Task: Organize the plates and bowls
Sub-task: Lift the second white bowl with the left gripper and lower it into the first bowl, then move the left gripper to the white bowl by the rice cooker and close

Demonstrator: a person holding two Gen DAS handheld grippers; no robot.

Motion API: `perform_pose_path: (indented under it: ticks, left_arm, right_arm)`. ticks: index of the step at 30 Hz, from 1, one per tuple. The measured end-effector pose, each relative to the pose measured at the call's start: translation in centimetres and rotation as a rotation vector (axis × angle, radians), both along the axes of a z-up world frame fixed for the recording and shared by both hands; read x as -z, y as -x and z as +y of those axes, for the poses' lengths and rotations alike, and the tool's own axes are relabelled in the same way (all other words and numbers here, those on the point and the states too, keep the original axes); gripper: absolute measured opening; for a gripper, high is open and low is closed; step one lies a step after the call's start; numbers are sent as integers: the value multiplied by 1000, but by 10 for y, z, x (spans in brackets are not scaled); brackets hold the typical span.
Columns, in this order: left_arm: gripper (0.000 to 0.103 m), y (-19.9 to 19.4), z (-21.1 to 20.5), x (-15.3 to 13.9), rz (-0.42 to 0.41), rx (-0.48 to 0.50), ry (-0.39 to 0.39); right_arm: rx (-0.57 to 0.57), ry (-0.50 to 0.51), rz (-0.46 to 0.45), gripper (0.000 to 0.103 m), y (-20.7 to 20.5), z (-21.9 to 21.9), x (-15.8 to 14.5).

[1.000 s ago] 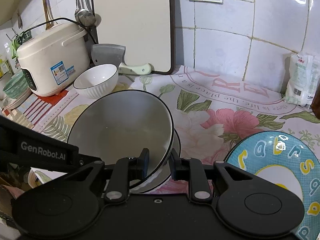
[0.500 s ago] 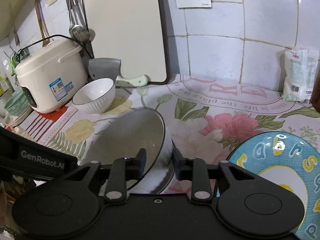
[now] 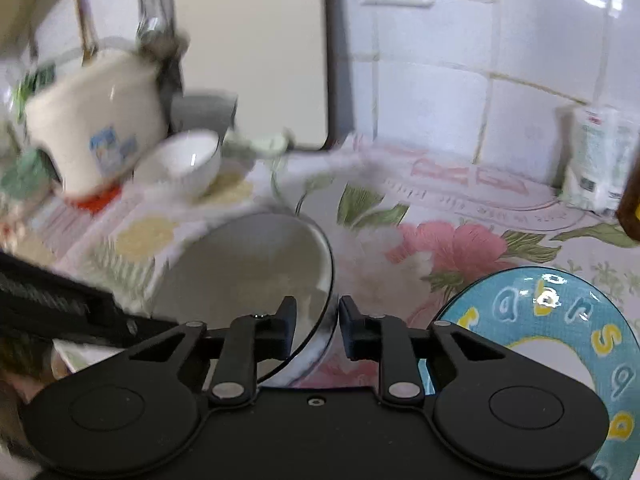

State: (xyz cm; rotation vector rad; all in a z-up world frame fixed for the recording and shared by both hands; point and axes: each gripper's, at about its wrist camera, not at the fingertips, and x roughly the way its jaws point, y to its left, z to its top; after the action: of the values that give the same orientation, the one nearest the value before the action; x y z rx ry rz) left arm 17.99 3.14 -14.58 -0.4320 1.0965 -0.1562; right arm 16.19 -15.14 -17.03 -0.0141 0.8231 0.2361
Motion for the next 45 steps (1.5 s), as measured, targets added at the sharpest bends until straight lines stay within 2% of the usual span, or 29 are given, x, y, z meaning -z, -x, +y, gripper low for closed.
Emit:
perform_pose_path:
  ticks: [2, 5, 8, 12, 15, 18, 21, 28, 34, 37, 40, 45]
  left_arm:
    - [23, 1, 4, -5, -22, 3, -1]
    - [23, 3, 13, -17, -62, 16, -7]
    - [24, 3, 24, -30, -113, 31, -12]
    - [27, 1, 41, -49, -203, 16, -16]
    - [28, -6, 57, -62, -260, -14, -22]
    - [29, -14, 70, -70, -276, -34, -31]
    - [38, -24, 80, -75, -299, -54, -65]
    - [40, -61, 100, -54, -289, -135, -90]
    - [40, -99, 114, -33, -241, -215, -100]
    - [40, -114, 114, -20, -209, -239, -145]
    - [38, -127, 115, -3, -173, -232, -160]
    - [37, -136, 120, 18, -126, -266, -133]
  right_arm:
    - [6, -18, 10, 30, 1, -2, 2]
    - [5, -40, -15, 41, 7, -7, -6]
    - [2, -44, -80, 42, 13, -12, -27]
    - [-43, -155, -107, 46, 9, -16, -57]
    - [-80, -261, -68, 47, -7, -13, -72]
    - [-98, -364, 1, 47, -30, -6, -81]
    - [-108, -454, 80, 52, -53, 4, -84]
    - [-64, -510, 199, 52, -108, 38, -68]
    - [-12, -526, 244, 52, -152, 62, -38]
    - [38, -543, 289, 52, -171, 70, -19]
    - [72, -524, 327, 52, -186, 78, -5]
    - [79, -462, 350, 52, -203, 94, 11]
